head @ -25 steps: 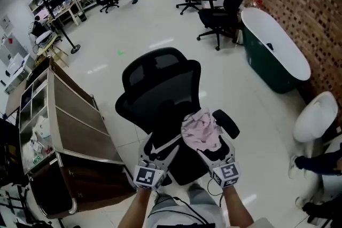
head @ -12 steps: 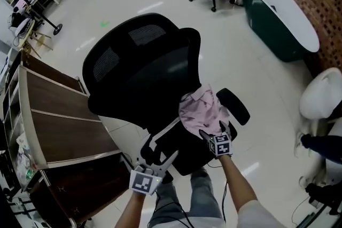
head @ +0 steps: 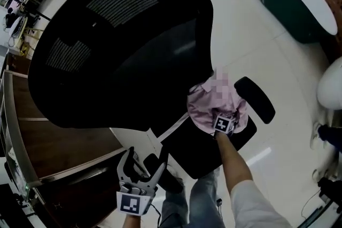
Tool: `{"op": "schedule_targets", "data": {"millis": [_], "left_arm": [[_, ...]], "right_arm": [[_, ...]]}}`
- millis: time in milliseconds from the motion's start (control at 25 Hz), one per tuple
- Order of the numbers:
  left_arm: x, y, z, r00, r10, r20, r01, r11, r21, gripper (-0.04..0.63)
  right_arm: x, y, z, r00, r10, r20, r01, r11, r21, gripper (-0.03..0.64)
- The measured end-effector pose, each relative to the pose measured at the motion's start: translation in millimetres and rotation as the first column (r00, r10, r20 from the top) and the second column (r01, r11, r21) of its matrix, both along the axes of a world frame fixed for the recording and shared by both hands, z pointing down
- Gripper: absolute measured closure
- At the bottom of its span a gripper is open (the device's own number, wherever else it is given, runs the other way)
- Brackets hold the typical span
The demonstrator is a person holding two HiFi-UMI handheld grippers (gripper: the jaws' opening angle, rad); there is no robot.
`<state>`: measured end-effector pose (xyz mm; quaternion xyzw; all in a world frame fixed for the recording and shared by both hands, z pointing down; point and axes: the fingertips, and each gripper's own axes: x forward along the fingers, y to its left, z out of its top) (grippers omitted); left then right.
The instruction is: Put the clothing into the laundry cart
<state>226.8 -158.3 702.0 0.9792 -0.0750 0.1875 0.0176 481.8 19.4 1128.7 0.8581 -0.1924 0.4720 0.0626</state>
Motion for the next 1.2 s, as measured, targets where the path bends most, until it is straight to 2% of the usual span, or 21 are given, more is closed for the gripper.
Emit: {"op": "schedule_targets", "data": {"millis": [80, 160, 200, 280, 320, 360, 480, 600, 720, 840, 960, 1080, 1200], "left_arm": [[-5, -8, 0, 1.000, -0.022, 0.003, 0.022, 1.000, 0.006, 0.195], [-11, -12, -2, 0.999, -0.038, 0.002, 0.038, 0.999, 0.004, 0.195], [-14, -13, -4, 0.999, -0.041, 0.002, 0.041, 0.999, 0.000, 0.195], [-18, -15, -10, 0.999, -0.039, -0.006, 0.039, 0.999, -0.012, 0.195], [-19, -15, -15, 0.999, -0.035, -0.012, 0.035, 0.999, -0.020, 0.195], [-20, -15, -20, 0.999, -0.029, -0.020, 0.029, 0.999, -0.031, 0.195], [-16, -9, -43, 0.997, -0.001, -0.082, -0.005, 0.997, -0.072, 0.195], [-15, -1, -72, 0.988, 0.026, -0.150, -0.041, 0.994, -0.098, 0.195], [-22, 4, -104, 0.979, 0.050, -0.200, -0.071, 0.993, -0.099, 0.195], [-34, 6, -138, 0.966, 0.077, -0.248, -0.099, 0.992, -0.079, 0.198], [-46, 6, -168, 0.954, 0.091, -0.285, -0.110, 0.993, -0.051, 0.198], [-52, 8, -195, 0.936, 0.102, -0.337, -0.119, 0.993, -0.028, 0.198], [-62, 8, -219, 0.922, 0.109, -0.371, -0.120, 0.993, -0.009, 0.198]], "right_arm": [[4, 2, 9, 1.000, -0.001, -0.004, 0.000, 0.996, -0.084, 0.059], [3, 9, 16, 0.999, 0.001, 0.035, 0.003, 0.995, -0.101, 0.124], [4, 12, 11, 0.999, -0.015, 0.046, 0.020, 0.995, -0.101, 0.192], [8, 14, -17, 0.994, -0.107, 0.024, 0.109, 0.988, -0.108, 0.389], [6, 11, -33, 0.988, -0.155, 0.007, 0.155, 0.983, -0.094, 0.433], [2, 8, -48, 0.984, -0.179, -0.006, 0.178, 0.982, -0.056, 0.446], [0, -6, -112, 0.985, -0.158, -0.076, 0.167, 0.976, 0.136, 0.459], [-8, -28, -207, 0.970, -0.164, -0.180, 0.219, 0.913, 0.344, 0.466], [-32, -42, -320, 0.934, -0.185, -0.306, 0.317, 0.826, 0.466, 0.469], [-59, -44, -428, 0.901, -0.153, -0.406, 0.373, 0.750, 0.546, 0.474], [-80, -39, -526, 0.863, -0.112, -0.492, 0.424, 0.689, 0.588, 0.489], [-92, -22, -610, 0.830, -0.056, -0.555, 0.458, 0.637, 0.621, 0.497], [-106, -4, -687, 0.792, 0.017, -0.610, 0.497, 0.564, 0.660, 0.502]]}}
